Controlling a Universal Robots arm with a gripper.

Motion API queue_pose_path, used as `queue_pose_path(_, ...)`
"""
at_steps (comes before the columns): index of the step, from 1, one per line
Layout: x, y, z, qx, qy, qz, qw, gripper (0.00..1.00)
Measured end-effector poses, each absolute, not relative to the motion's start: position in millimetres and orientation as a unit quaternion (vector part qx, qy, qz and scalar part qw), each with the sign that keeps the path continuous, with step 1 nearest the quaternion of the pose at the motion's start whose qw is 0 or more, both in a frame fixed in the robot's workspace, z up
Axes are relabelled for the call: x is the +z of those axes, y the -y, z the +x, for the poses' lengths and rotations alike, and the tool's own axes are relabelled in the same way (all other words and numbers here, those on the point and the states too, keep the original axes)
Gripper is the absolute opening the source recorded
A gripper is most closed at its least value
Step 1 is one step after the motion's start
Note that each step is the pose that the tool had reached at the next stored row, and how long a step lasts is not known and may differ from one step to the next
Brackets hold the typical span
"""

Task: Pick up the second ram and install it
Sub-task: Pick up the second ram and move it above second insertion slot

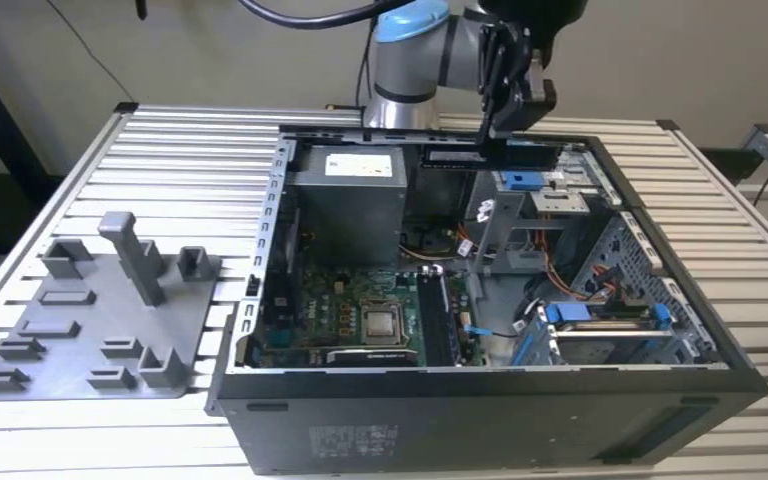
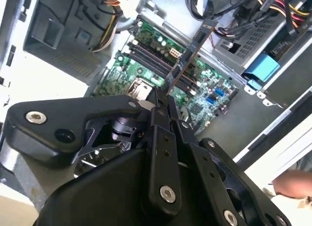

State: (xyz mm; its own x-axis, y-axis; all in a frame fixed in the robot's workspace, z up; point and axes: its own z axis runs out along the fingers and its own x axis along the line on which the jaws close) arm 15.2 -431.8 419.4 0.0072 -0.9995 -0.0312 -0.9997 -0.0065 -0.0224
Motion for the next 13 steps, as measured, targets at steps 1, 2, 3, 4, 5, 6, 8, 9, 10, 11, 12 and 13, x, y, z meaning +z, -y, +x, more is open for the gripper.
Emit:
queue_pose_path(1,419.5,427.9,15.3,0.003,-0.705,-0.709,0.019,0.14)
queue_pose_path(2,419.4,424.1,15.2,0.003,-0.705,-0.709,0.019,0.14)
queue_pose_path(3,419.4,420.8,15.2,0.003,-0.705,-0.709,0.019,0.14)
queue_pose_path(4,419.4,417.7,15.1,0.003,-0.705,-0.709,0.019,0.14)
queue_pose_path(5,419.3,414.9,15.0,0.003,-0.705,-0.709,0.019,0.14)
queue_pose_path(6,419.3,412.6,14.9,0.003,-0.705,-0.709,0.019,0.14)
queue_pose_path(8,419.3,410.4,14.8,0.003,-0.705,-0.709,0.019,0.14)
queue_pose_path(9,419.4,410.4,14.8,0.003,-0.705,-0.709,0.019,0.14)
queue_pose_path(10,419.3,410.4,14.8,0.003,-0.705,-0.709,0.019,0.14)
queue_pose_path(11,419.4,410.6,14.8,0.003,-0.705,-0.709,0.019,0.14)
queue_pose_path(12,419.3,410.6,14.7,0.003,-0.705,-0.709,0.019,0.14)
queue_pose_path(13,419.3,410.6,14.7,0.003,-0.705,-0.709,0.019,0.14)
